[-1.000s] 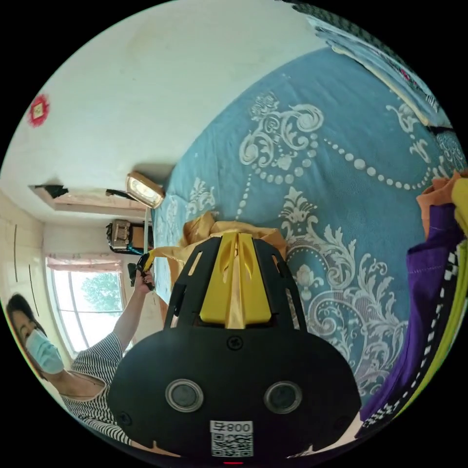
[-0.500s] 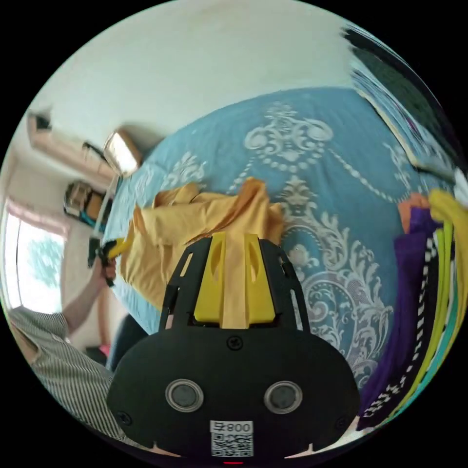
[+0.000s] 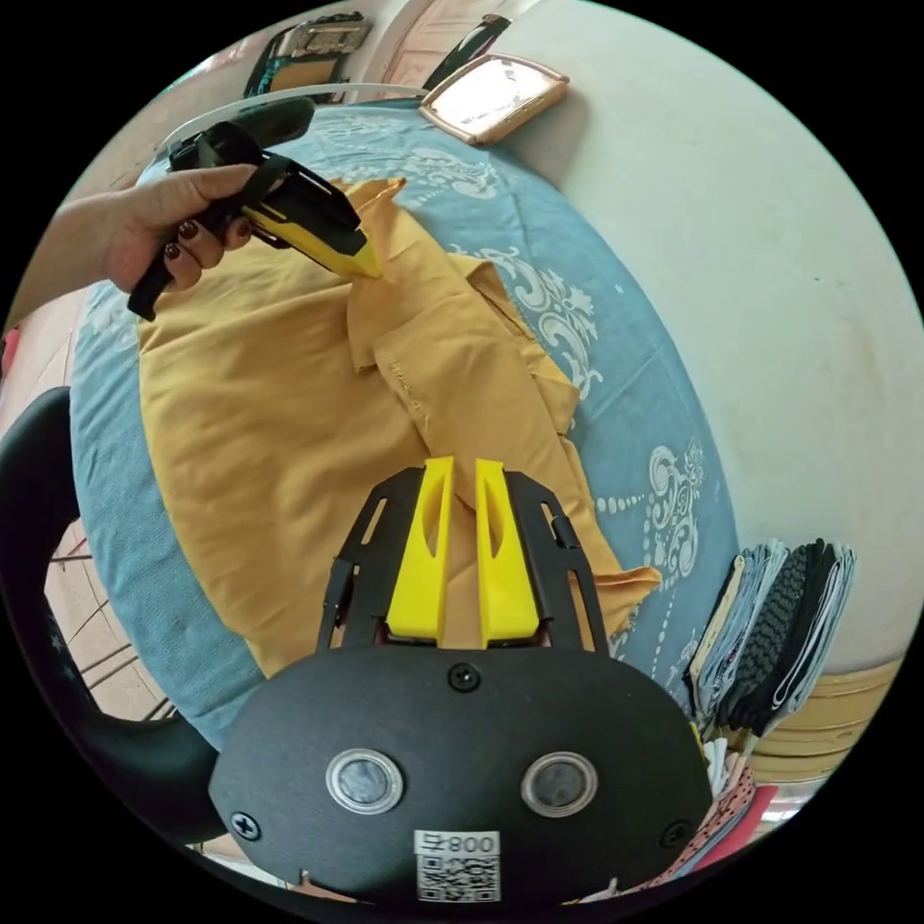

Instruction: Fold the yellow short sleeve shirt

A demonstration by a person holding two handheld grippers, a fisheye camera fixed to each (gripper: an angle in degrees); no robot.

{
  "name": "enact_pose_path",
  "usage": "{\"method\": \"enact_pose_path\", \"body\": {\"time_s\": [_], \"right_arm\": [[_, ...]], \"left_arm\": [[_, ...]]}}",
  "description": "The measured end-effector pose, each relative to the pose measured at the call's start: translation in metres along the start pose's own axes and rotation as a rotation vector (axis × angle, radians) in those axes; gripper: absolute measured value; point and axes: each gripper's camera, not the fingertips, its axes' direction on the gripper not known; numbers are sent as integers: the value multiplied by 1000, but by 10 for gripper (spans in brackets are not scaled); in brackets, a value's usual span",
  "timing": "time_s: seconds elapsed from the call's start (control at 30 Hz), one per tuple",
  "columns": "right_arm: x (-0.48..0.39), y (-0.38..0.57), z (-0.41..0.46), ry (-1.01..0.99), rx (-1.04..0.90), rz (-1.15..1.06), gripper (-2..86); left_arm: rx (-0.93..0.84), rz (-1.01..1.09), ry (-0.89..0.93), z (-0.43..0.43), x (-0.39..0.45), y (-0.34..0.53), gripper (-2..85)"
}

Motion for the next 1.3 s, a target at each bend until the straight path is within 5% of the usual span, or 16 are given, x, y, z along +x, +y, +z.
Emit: {"method": "enact_pose_path", "body": {"time_s": [0.17,0.4,0.63,0.87,1.03,1.3], "right_arm": [[41,-43,-40,73,52,61,14],[67,-75,-89,-175,29,26,90],[35,-86,-107,54,23,-81,42],[92,-118,-140,135,74,12,6],[161,-147,-160,24,95,102,17],[256,-160,-145,-432,18,345,69]], "left_arm": [[61,42,36,4,16,-47,11],[90,94,87,13,34,-94,30],[66,131,86,20,35,-91,54],[64,106,106,36,32,-121,51],[84,64,107,48,38,-170,62],[109,9,90,45,20,-176,80]]}}
